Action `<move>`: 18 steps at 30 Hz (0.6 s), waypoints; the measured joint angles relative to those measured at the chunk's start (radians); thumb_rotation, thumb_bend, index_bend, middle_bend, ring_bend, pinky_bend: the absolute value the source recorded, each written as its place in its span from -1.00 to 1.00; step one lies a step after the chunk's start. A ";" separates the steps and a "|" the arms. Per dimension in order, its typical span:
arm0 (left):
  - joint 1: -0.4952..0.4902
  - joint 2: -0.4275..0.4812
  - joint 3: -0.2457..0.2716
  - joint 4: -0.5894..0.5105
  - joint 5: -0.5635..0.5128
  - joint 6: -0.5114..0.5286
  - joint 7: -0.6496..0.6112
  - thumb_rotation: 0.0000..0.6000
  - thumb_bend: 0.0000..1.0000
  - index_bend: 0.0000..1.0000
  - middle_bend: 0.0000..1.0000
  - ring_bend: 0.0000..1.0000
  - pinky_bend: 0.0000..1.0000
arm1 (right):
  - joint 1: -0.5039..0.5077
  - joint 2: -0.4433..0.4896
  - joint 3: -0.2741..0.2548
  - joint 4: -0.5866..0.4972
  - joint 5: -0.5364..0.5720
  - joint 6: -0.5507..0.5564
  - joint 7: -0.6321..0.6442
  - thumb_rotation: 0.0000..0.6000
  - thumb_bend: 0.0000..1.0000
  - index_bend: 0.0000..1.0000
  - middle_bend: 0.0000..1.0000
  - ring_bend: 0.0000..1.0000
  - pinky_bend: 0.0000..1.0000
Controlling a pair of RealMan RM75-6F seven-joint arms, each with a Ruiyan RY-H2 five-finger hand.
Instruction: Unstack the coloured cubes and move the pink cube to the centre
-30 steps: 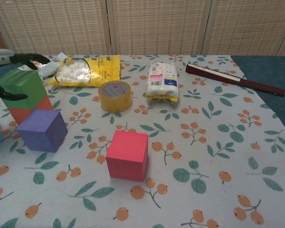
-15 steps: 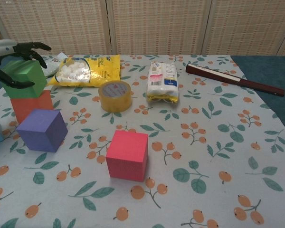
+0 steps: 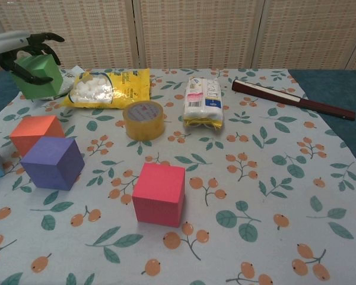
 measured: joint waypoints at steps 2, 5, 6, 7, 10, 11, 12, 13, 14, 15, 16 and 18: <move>-0.013 -0.032 0.008 0.075 0.000 -0.046 -0.043 1.00 -0.11 -1.00 -0.45 -0.01 -0.61 | -0.001 -0.001 0.005 0.002 0.006 0.001 -0.001 1.00 -0.65 -1.00 -1.00 -1.00 -1.00; -0.020 -0.072 0.033 0.166 0.006 -0.101 -0.116 1.00 -0.12 -1.00 -0.46 -0.02 -0.65 | -0.002 -0.001 0.008 0.003 0.008 0.006 -0.003 1.00 -0.65 -1.00 -1.00 -1.00 -1.00; -0.020 -0.082 0.043 0.188 0.009 -0.111 -0.137 1.00 -0.12 -1.00 -0.46 -0.03 -0.65 | -0.003 -0.002 0.008 0.004 0.009 0.007 -0.004 1.00 -0.65 -1.00 -1.00 -1.00 -1.00; -0.019 -0.090 0.052 0.208 0.013 -0.119 -0.157 1.00 -0.12 -1.00 -0.47 -0.05 -0.66 | -0.003 -0.002 0.009 0.004 0.009 0.007 -0.004 1.00 -0.65 -1.00 -1.00 -1.00 -1.00; -0.009 -0.110 0.088 0.254 0.030 -0.143 -0.207 1.00 -0.19 -1.00 -0.50 -0.21 -0.73 | -0.003 -0.004 0.008 0.004 0.010 0.004 -0.005 1.00 -0.65 -1.00 -1.00 -1.00 -1.00; -0.004 -0.116 0.100 0.266 0.036 -0.153 -0.220 1.00 -0.22 -1.00 -0.54 -0.33 -0.77 | -0.002 -0.004 0.007 0.004 0.009 0.003 -0.004 1.00 -0.65 -1.00 -1.00 -1.00 -1.00; -0.002 -0.119 0.106 0.272 0.039 -0.161 -0.229 1.00 -0.24 -1.00 -0.59 -0.44 -0.79 | -0.002 -0.004 0.005 0.004 0.006 0.002 -0.004 1.00 -0.65 -1.00 -1.00 -1.00 -1.00; 0.001 -0.122 0.111 0.275 0.042 -0.167 -0.237 1.00 -0.26 -1.00 -0.67 -0.59 -0.82 | -0.002 -0.004 0.004 0.004 0.004 0.001 -0.004 1.00 -0.65 -1.00 -1.00 -1.00 -1.00; 0.003 -0.126 0.116 0.277 0.045 -0.174 -0.249 1.00 -0.26 -1.00 -0.76 -0.73 -0.84 | -0.002 -0.005 0.002 0.003 0.002 0.001 -0.004 1.00 -0.65 -1.00 -1.00 -1.00 -1.00; 0.004 -0.129 0.121 0.280 0.047 -0.179 -0.257 1.00 -0.26 -1.00 -0.84 -0.85 -0.86 | -0.002 -0.005 0.001 0.002 0.000 0.001 -0.004 1.00 -0.65 -1.00 -1.00 -1.00 -1.00; 0.005 -0.131 0.125 0.283 0.049 -0.183 -0.263 1.00 -0.26 -1.00 -0.91 -0.93 -0.87 | -0.002 -0.004 -0.001 0.001 -0.003 0.002 -0.003 1.00 -0.65 -1.00 -1.00 -1.00 -1.00; 0.006 -0.135 0.129 0.291 0.052 -0.181 -0.254 1.00 -0.27 -1.00 -0.99 -0.99 -0.88 | -0.003 -0.002 -0.003 -0.002 -0.007 0.006 -0.002 1.00 -0.65 -1.00 -1.00 -1.00 -1.00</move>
